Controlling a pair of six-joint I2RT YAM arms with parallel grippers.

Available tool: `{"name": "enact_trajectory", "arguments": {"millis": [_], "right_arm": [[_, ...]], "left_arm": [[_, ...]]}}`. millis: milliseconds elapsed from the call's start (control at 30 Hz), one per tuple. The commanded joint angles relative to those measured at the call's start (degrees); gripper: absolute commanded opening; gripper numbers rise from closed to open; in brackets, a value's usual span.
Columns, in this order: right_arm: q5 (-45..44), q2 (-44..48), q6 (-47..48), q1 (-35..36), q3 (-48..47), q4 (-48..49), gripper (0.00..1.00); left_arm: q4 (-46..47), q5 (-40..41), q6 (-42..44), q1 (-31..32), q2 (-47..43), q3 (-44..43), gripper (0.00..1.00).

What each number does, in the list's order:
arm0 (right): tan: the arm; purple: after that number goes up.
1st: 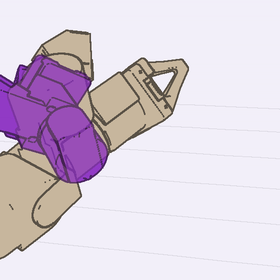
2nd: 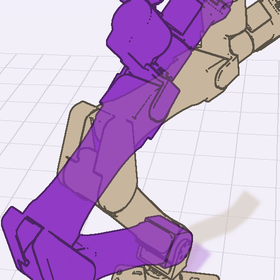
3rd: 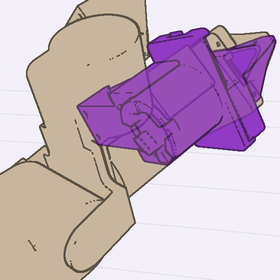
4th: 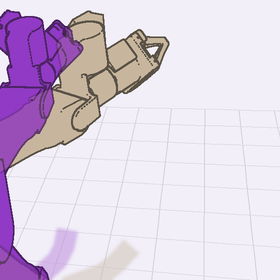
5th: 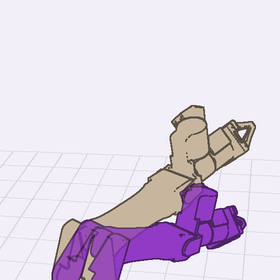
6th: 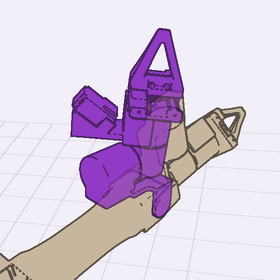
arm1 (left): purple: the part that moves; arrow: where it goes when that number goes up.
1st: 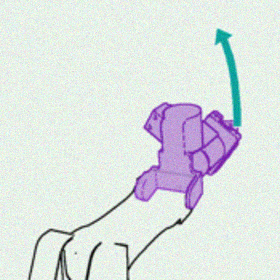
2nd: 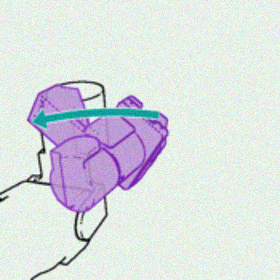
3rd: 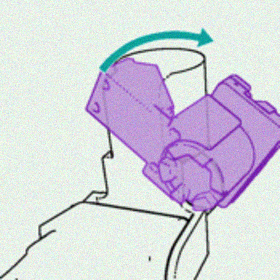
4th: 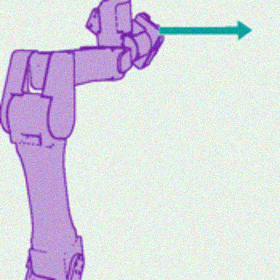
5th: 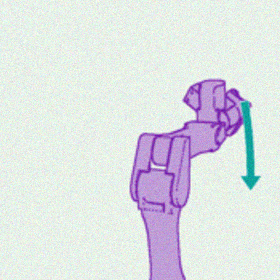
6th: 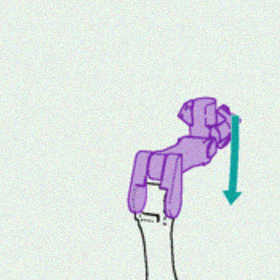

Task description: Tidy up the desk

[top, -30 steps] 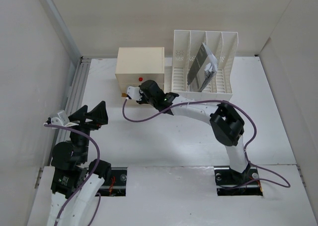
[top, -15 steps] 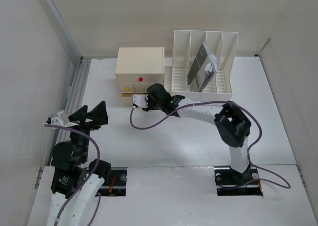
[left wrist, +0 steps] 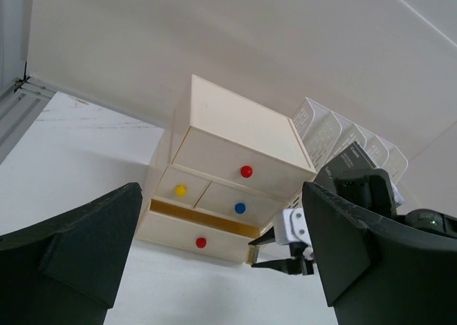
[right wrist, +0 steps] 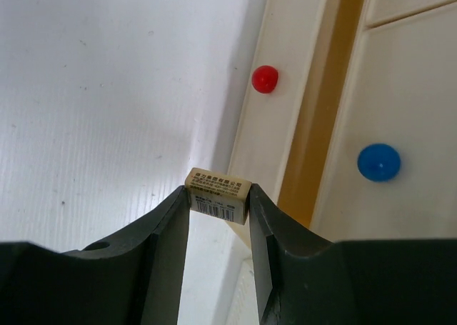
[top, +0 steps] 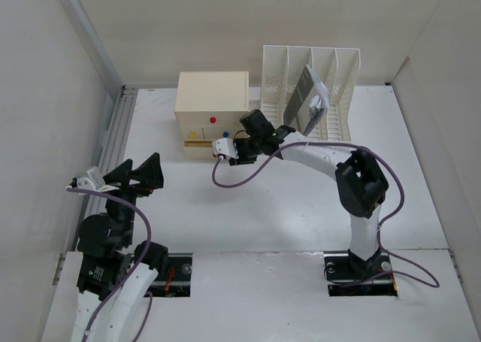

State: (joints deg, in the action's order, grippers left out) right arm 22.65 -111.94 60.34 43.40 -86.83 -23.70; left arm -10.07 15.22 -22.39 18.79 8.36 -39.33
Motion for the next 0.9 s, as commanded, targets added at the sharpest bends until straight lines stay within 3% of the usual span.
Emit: {"name": "enact_trajectory", "arguments": {"millis": [0, 233, 500, 633, 867], "right_arm": [[8.63, 3.04, 3.29, -0.94, -5.01, -5.82, 0.29], [3.99, 3.13, 3.91, -0.95, -5.02, -3.81, 0.3], [-13.49, 4.27, 7.51, 2.48, -5.02, 1.02, 0.3], [-17.46, 5.33, 11.37, 3.01, -5.02, 2.43, 0.3], [-16.77, 5.16, 23.15, 3.01, -7.56, -6.95, 0.3]], "left_arm": [[2.51, -0.46, 0.33, 0.29, -0.8, 0.04, 0.94], [2.51, -0.46, 0.33, 0.29, -0.8, 0.04, 0.94], [2.51, -0.46, 0.33, 0.29, -0.8, 0.04, 0.94], [2.51, -0.46, 0.33, 0.29, -0.8, 0.04, 0.94], [2.51, -0.98, 0.33, 0.29, -0.27, 0.04, 0.94]]}}
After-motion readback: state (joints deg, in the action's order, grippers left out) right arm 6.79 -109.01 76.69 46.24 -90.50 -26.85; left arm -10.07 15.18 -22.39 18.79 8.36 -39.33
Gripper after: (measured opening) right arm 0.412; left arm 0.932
